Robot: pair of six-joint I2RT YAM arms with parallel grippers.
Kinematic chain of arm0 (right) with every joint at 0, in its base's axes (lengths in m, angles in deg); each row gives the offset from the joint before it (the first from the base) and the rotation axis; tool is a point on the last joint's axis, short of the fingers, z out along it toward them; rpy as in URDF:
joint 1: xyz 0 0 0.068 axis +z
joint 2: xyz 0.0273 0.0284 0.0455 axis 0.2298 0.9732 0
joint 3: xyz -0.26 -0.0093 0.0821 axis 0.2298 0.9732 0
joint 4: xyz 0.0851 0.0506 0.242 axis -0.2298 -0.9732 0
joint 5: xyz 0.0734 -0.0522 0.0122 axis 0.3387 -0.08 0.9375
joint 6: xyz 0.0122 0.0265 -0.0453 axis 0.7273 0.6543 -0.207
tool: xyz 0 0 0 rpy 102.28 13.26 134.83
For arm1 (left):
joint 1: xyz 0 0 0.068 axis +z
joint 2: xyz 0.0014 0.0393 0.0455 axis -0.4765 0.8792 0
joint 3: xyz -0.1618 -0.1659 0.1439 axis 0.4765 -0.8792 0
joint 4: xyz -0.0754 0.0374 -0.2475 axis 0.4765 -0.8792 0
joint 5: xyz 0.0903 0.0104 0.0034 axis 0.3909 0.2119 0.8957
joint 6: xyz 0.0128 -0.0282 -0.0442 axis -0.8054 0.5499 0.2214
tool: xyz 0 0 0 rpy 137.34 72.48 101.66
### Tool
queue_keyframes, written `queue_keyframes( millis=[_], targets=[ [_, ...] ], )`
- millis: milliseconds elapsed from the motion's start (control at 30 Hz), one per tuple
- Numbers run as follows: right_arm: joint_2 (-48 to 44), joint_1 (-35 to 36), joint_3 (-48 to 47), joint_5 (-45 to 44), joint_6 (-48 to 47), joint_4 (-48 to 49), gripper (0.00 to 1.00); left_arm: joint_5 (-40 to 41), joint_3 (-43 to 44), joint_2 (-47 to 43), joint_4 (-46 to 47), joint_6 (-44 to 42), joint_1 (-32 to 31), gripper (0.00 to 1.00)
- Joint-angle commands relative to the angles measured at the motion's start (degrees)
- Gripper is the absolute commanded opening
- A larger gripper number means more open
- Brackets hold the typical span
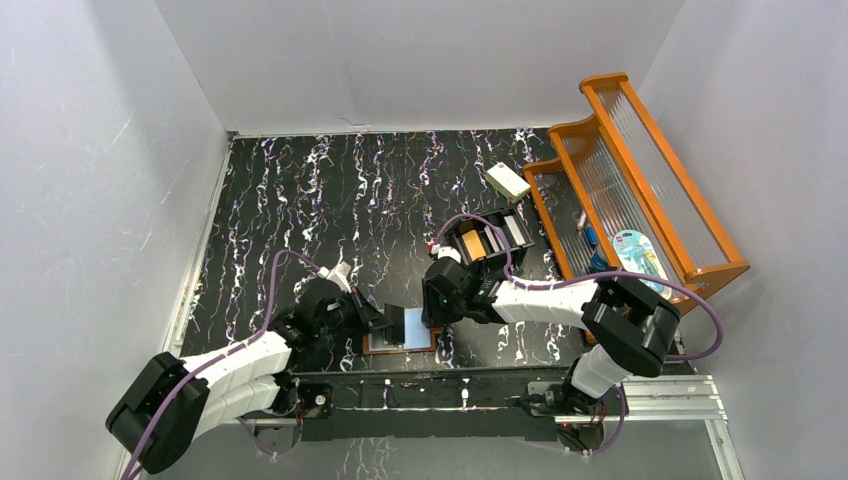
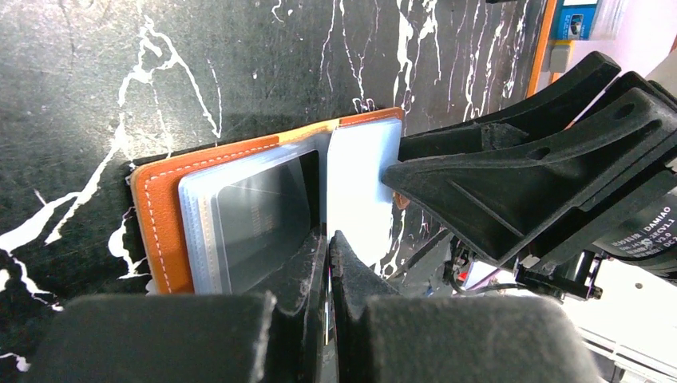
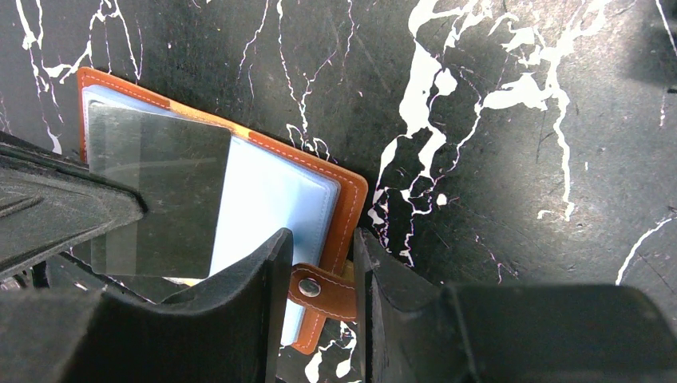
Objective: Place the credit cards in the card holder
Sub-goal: Insert the credit card into the card holder.
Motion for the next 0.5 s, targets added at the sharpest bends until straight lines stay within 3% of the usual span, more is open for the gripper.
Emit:
queue_keyframes(
  millis=[0, 467],
  targets=[
    [0.3, 0.2, 0.5, 0.1, -0.1, -2.2, 0.42, -0.3, -1.2, -0.1, 2.1, -1.0, 0.2, 0.0],
    [0.4, 0.2, 0.9, 0.3, 0.0, -1.6, 0.42, 0.5, -3.0, -4.8, -2.3, 1.1, 0.2, 0.0]
  ],
)
